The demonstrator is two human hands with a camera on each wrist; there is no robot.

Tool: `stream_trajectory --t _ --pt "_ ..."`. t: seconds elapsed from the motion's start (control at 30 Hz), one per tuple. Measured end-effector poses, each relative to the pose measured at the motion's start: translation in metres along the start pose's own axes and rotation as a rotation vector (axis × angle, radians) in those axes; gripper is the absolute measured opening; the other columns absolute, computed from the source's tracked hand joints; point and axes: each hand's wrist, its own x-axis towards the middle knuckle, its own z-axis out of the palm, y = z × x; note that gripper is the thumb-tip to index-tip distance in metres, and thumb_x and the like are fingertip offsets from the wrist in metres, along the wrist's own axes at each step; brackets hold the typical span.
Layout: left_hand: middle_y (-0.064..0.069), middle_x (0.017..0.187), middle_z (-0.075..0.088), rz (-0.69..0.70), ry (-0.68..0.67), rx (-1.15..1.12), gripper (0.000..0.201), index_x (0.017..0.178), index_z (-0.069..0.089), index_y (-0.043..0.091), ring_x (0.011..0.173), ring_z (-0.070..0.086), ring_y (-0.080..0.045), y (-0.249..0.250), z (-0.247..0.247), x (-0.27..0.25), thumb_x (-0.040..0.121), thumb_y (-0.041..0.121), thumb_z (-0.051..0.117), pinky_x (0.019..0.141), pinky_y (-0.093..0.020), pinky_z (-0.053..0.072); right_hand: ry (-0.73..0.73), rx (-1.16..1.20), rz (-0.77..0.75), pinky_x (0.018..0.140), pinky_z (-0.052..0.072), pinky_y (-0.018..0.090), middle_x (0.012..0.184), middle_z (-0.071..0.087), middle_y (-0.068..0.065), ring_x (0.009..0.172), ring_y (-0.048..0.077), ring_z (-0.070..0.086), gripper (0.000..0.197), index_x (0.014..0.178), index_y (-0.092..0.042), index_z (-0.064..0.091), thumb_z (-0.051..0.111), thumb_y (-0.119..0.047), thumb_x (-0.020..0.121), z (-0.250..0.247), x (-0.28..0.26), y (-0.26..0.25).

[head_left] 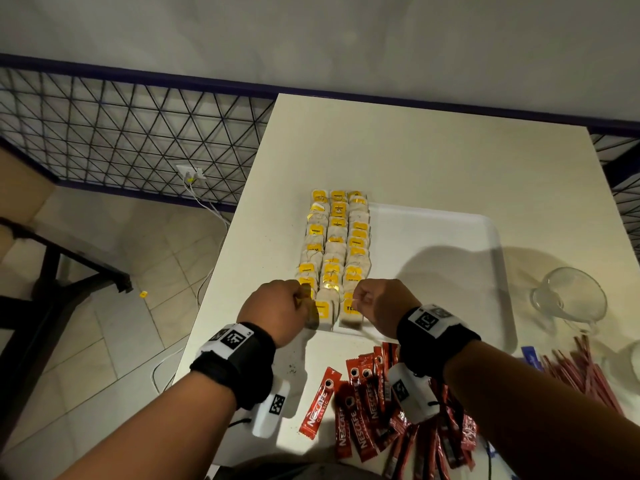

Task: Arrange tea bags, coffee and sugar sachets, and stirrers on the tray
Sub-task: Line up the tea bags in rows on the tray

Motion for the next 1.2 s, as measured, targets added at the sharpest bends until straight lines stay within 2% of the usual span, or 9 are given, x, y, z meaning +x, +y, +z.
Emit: stream_trajectory --t 0.2,0.3,0.4,0.53,0.73,0.87,1.0,1.07,1.2 --pt "-0.003 0.107 0.067 0.07 -0.038 0.078 0.024 0.108 0.064 0.021 0.1 0.06 -0.025 0.006 0.01 -0.002 0.092 0.037 0.057 0.077 -0.03 0.045 -0.035 -0.266 0.163 0.077 0.047 0.032 0.102 0.06 0.005 0.088 0.022 0.055 0.04 0.107 -0.014 0.053 0.055 -0.049 0.087 -0.003 -0.001 0.0" --pt "-0.003 0.11 0.067 0.106 -0.086 0.153 0.025 0.115 0.061 0.025 0.102 0.06 -0.026 0.015 0.014 0.0 0.093 0.035 0.054 0.077 -0.03 0.045 -0.095 -0.325 0.165 0.073 0.045 0.03 0.085 0.055 -0.003 0.086 0.02 0.056 0.04 0.09 -0.014 0.05 0.056 -0.053 0.087 0.0 0.003 0.003" --pt "-0.001 0.102 0.067 0.156 -0.119 0.215 0.018 0.104 0.065 0.027 0.097 0.061 -0.026 0.022 0.017 0.004 0.091 0.027 0.052 0.076 -0.033 0.048 -0.151 -0.375 0.168 0.068 0.04 0.029 0.067 0.043 -0.005 0.078 0.02 0.055 0.043 0.069 -0.016 0.043 0.054 -0.052 0.09 0.007 0.008 0.001" --pt "0.001 0.097 0.066 0.197 -0.162 0.268 0.015 0.093 0.065 0.025 0.09 0.06 -0.024 0.024 0.018 0.01 0.086 0.021 0.053 0.07 -0.03 0.047 -0.142 -0.352 0.142 0.069 0.037 0.027 0.072 0.046 -0.004 0.078 0.018 0.051 0.042 0.077 -0.014 0.045 0.056 -0.053 0.089 0.01 0.01 0.0" --pt "0.002 0.094 0.064 0.278 -0.143 0.282 0.011 0.09 0.065 0.024 0.086 0.061 -0.024 0.02 0.023 0.013 0.087 0.022 0.055 0.066 -0.03 0.045 -0.148 -0.333 0.153 0.065 0.036 0.026 0.066 0.044 -0.005 0.072 0.017 0.05 0.049 0.068 -0.016 0.042 0.055 -0.059 0.087 0.009 0.011 -0.002" --pt "0.002 0.091 0.062 0.327 -0.084 0.248 0.011 0.09 0.065 0.021 0.088 0.058 -0.026 0.019 0.022 0.012 0.088 0.021 0.054 0.065 -0.03 0.04 -0.116 -0.278 0.197 0.068 0.04 0.027 0.073 0.051 -0.004 0.082 0.02 0.058 0.044 0.079 -0.014 0.05 0.057 -0.057 0.087 0.007 0.011 -0.002" --pt "-0.014 0.111 0.059 0.215 0.081 0.073 0.026 0.11 0.066 0.011 0.098 0.056 -0.037 0.007 0.016 0.02 0.086 0.015 0.061 0.079 -0.037 0.046 0.033 -0.09 0.31 0.083 0.046 0.033 0.117 0.06 0.011 0.107 0.028 0.058 0.057 0.125 -0.007 0.047 0.062 -0.047 0.087 -0.005 0.012 -0.005" --pt "-0.012 0.125 0.052 0.082 0.026 0.093 0.039 0.125 0.057 0.011 0.109 0.052 -0.035 0.002 0.013 0.027 0.086 0.017 0.058 0.087 -0.037 0.045 0.027 -0.074 0.294 0.086 0.046 0.034 0.12 0.06 0.012 0.108 0.028 0.057 0.058 0.13 -0.007 0.042 0.062 -0.043 0.088 -0.007 0.017 -0.006" --pt "-0.012 0.126 0.049 -0.016 -0.093 0.088 0.041 0.126 0.05 0.012 0.114 0.051 -0.034 0.001 0.014 0.038 0.088 0.026 0.057 0.092 -0.04 0.045 -0.006 -0.077 0.262 0.086 0.045 0.033 0.119 0.062 0.01 0.11 0.028 0.056 0.057 0.135 -0.01 0.041 0.061 -0.039 0.09 -0.005 0.023 -0.007"
